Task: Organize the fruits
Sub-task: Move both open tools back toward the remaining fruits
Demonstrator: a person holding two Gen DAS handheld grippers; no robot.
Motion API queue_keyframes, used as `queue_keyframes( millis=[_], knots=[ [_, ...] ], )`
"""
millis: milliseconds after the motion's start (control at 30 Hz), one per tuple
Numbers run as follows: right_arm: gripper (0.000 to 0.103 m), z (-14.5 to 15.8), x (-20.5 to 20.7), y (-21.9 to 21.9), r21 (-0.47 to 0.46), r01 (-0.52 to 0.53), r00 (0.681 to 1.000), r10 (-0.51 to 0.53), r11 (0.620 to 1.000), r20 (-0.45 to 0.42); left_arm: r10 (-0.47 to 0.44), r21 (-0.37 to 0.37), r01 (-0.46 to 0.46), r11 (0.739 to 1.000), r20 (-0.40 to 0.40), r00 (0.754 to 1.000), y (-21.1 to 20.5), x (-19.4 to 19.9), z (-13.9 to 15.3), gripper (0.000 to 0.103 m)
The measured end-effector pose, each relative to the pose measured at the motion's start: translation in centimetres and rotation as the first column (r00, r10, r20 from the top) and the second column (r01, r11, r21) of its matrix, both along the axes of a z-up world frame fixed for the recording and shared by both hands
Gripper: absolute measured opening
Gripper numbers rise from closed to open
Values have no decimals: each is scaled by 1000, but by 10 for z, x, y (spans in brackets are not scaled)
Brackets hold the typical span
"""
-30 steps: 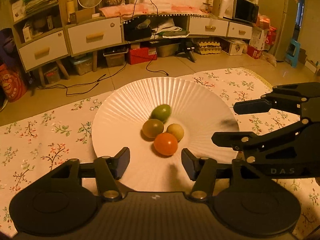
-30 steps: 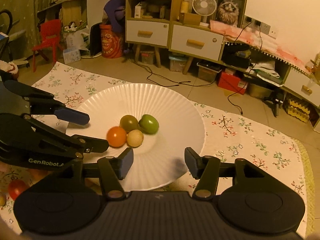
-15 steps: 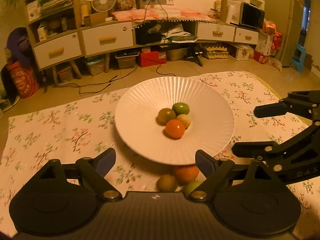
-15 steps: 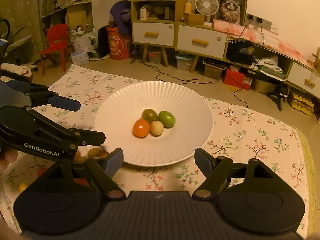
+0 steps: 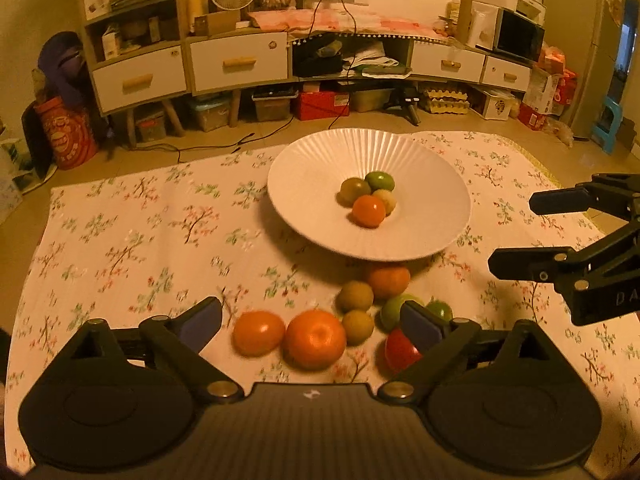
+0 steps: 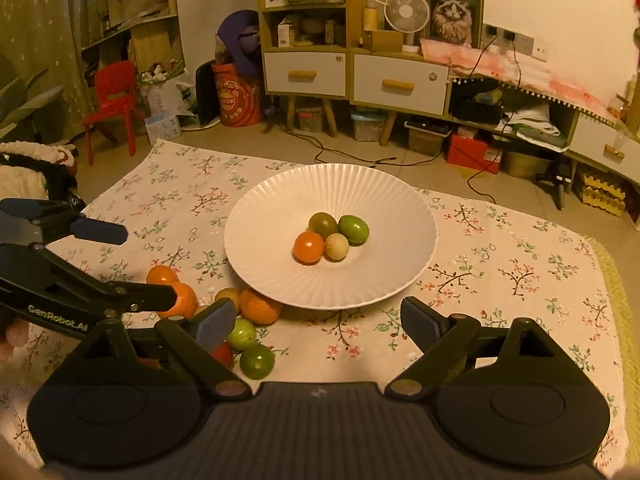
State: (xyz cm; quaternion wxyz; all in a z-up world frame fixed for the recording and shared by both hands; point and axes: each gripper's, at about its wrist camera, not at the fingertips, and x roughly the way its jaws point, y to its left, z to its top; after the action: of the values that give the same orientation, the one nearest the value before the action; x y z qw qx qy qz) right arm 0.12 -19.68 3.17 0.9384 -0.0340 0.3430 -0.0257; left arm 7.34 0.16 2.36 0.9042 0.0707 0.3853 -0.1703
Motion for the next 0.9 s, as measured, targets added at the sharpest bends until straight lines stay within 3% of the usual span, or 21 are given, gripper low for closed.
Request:
queue_keyframes(
  millis=[367, 567, 900],
  knots=[
    [92, -12, -18, 16, 46, 2, 1000, -3, 999, 17, 18, -35, -19, 999, -22, 1000, 25, -24, -8, 94],
    [92, -15, -21, 24, 78, -1, 1000, 0, 997, 15, 0, -10, 0, 1000, -24, 1000, 36, -35, -13, 95],
    [93, -30, -22, 31, 59, -9, 1000, 11, 998, -27, -52, -10, 51, 999, -80, 995, 48, -55, -22, 95]
  ],
)
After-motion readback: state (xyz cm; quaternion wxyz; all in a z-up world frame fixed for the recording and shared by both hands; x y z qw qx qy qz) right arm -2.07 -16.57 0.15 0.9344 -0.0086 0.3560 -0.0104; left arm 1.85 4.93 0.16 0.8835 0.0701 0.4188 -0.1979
